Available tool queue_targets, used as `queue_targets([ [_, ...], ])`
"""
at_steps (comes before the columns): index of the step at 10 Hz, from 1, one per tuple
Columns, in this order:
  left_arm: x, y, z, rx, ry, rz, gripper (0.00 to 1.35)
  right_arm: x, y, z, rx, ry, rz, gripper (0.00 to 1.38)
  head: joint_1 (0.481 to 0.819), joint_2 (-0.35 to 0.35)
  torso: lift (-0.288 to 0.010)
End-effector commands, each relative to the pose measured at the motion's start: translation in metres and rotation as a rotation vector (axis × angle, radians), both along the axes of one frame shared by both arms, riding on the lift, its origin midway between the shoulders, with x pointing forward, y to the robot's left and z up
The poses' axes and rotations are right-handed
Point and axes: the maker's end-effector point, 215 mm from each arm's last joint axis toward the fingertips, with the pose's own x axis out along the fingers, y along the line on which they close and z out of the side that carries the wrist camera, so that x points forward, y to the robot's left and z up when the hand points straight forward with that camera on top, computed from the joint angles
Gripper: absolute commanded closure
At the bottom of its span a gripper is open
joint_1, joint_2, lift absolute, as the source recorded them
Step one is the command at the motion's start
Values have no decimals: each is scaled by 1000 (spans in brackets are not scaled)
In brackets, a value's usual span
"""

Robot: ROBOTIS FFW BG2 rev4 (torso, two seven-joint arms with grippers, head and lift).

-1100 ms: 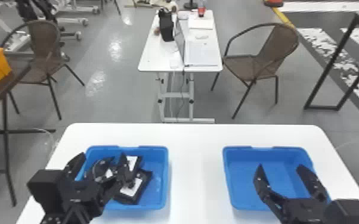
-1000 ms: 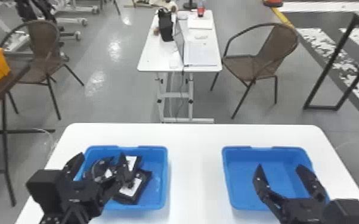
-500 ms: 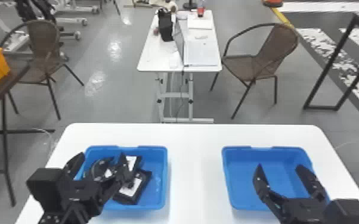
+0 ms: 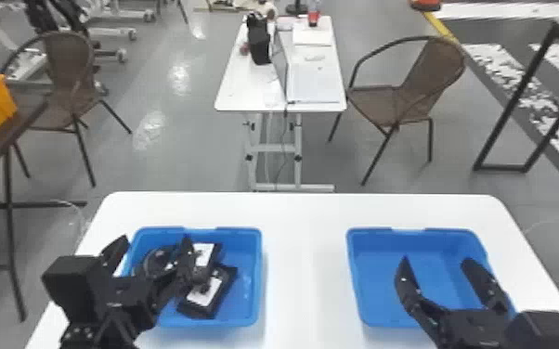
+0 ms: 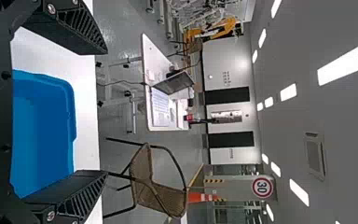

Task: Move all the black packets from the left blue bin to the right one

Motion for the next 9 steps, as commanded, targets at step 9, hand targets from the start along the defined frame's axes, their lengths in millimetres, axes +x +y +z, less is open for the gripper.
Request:
queue_targets([
  [9, 38, 63, -105, 116, 359, -15, 117, 12, 16, -4, 31, 7, 51, 104, 695, 110, 0],
])
